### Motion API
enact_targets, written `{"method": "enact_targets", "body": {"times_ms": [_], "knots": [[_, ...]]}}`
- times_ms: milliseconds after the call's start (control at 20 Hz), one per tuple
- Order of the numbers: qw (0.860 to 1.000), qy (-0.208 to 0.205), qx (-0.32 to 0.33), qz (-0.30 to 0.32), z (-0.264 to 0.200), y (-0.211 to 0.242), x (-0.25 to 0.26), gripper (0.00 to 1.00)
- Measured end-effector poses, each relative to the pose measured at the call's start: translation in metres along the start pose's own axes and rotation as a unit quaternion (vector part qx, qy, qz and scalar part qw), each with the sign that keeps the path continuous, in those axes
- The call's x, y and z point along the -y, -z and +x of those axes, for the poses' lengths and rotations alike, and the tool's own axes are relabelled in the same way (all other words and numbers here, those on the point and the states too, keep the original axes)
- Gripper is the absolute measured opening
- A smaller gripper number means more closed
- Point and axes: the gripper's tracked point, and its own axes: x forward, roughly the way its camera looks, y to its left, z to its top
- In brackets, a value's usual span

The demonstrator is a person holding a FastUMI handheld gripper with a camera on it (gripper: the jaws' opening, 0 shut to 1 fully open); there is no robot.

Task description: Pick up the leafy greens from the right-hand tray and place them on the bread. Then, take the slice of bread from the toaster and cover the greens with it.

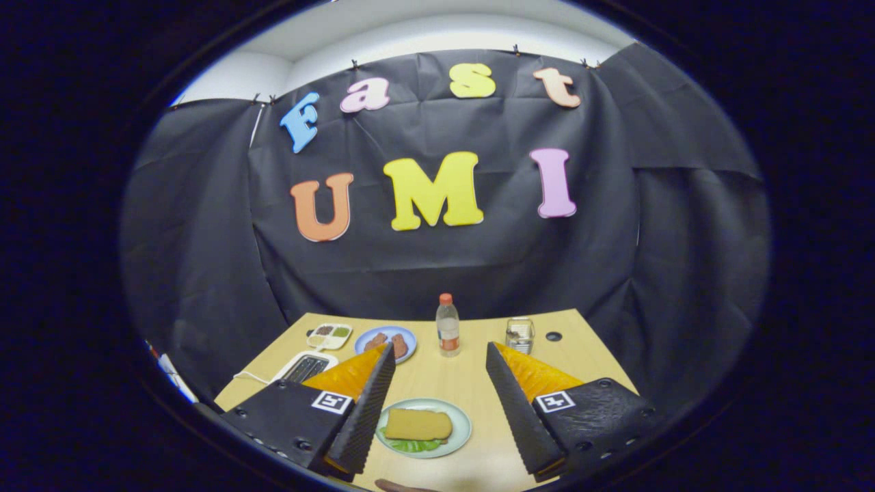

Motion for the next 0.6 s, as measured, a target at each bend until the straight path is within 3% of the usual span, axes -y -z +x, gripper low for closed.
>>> {"method": "enact_targets", "body": {"times_ms": [250, 600], "knots": [[0.997, 0.017, 0.062, -0.032, -0.05, -0.039, -0.011, 0.93], [0.992, 0.036, 0.113, -0.053, -0.115, -0.051, -0.02, 0.95]]}}
